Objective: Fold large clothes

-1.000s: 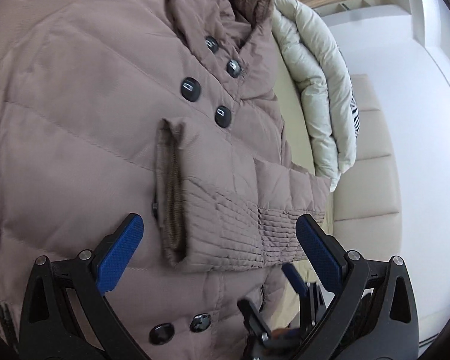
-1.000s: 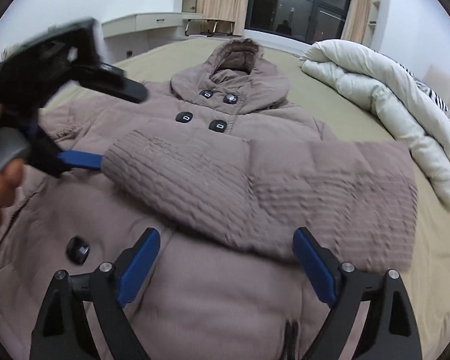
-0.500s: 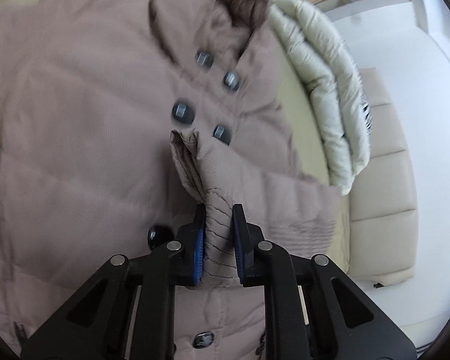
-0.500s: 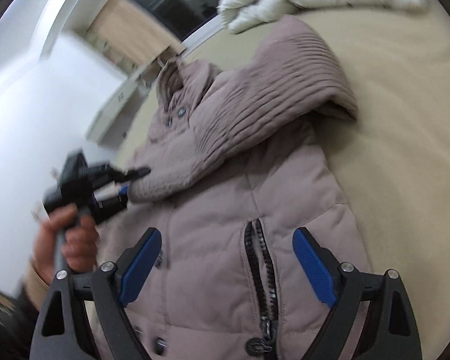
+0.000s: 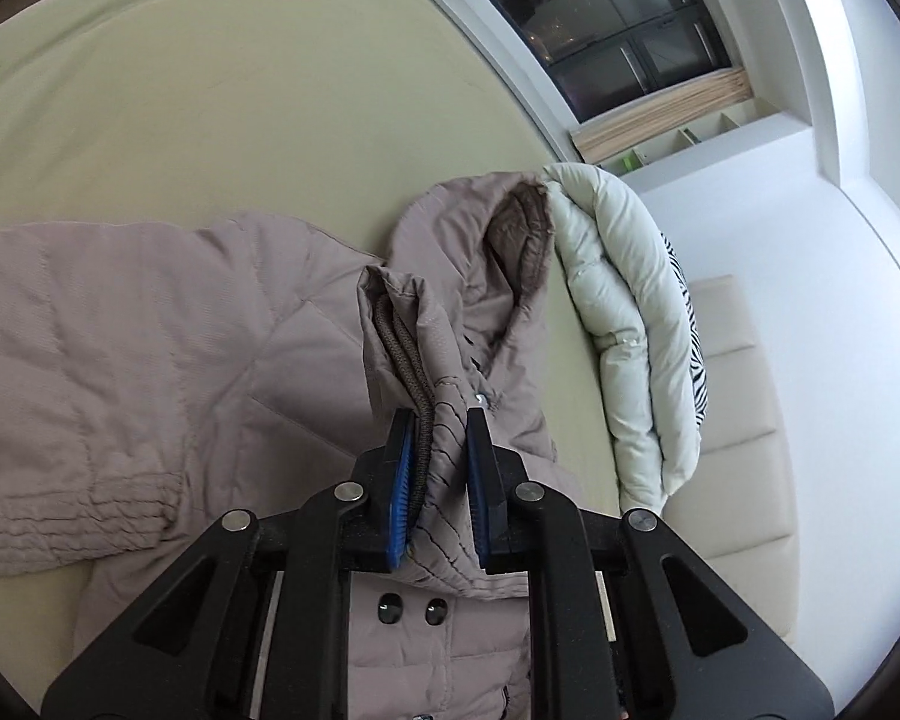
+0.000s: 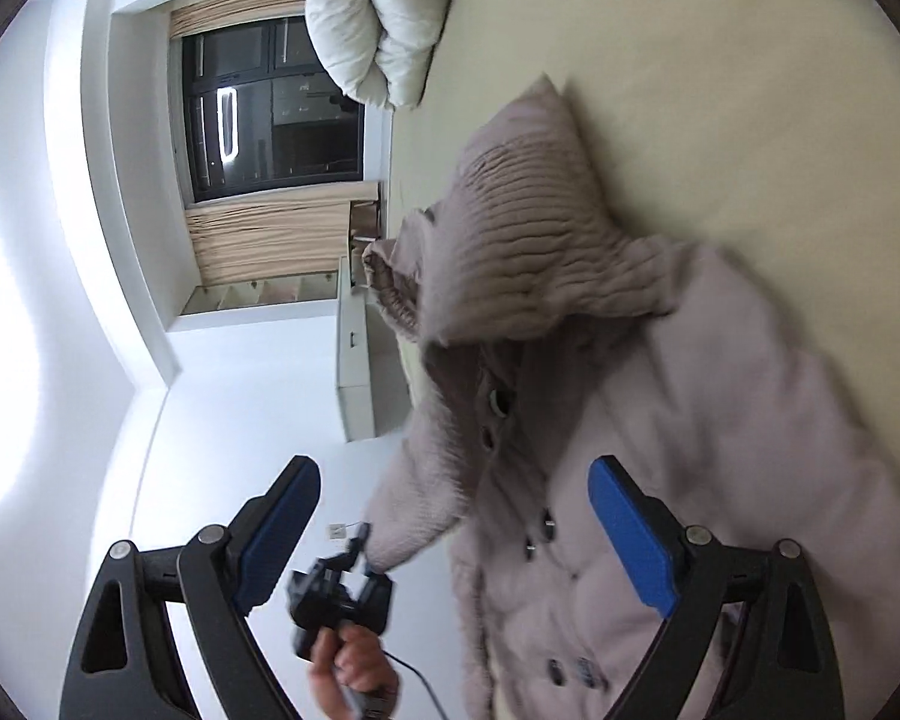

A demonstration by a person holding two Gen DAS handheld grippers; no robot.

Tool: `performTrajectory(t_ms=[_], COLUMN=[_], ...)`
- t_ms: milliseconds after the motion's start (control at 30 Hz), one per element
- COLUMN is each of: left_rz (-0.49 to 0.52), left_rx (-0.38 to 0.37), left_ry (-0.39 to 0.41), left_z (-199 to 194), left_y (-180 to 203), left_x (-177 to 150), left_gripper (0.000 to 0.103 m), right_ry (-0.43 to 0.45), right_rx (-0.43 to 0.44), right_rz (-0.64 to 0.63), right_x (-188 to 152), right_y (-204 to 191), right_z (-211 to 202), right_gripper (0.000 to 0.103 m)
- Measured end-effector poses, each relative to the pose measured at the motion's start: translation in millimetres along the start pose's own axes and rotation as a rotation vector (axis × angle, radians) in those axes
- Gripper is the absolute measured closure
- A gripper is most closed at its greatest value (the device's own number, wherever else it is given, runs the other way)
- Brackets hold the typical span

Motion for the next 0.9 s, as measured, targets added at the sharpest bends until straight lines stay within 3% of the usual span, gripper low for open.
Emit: performTrajectory(t_ms=[167, 367, 467, 567, 633, 767, 833, 900], left_rz=[-0.003, -0.02, -0.032, -0.049, -0.05, -0.038, -0.026, -0.004], left_rx=[0.017, 0.056, 0.091, 0.121, 0.133, 0.146, 0.15, 0.16], left_ry=[-0.003, -0.023, -0.046, -0.069, -0.087, -0.098, -0.098, -0.1], left_z=[-1, 4, 23, 32, 37, 47, 51, 54], left_y=[-18, -51, -69, -90, -100, -108, -107, -104], left_x=[-2, -14, -24, -30, -32, -32, -30, -28], left_gripper=[0.088, 0.088, 0.088, 0.088, 0.088, 0.088, 0.088, 0.088], right_ry=[0.01, 0.219, 0.17, 0.145, 0.153, 0.196, 0.217, 0.212], right_rx=[-0.015, -0.051, 0.008, -0.022, -0.04, -0.093, -0.082, -0.089], right_rz=[0.056, 0.056, 0.142, 0.073, 0.046, -0.008, -0.08, -0.175], right_x=[28, 92, 109, 110, 103, 81, 72, 74], right_y=[3, 4, 21, 21, 19, 1, -25, -56], right_z=[35, 20, 23, 24, 8, -27, -33, -18], right_gripper=[0.009, 0.016, 0.024, 0.035, 0.033, 0.012, 0.005, 0.003])
Point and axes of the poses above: each gripper's, at about its wrist camera, not at the fingertips, and z roughly the way its jaws point, y to its right, x to its top, the point moved 3 cm from there along z, roughly the way its jaws point, and after that the axes turned 2 degrees about z, right-handed, at the moved point
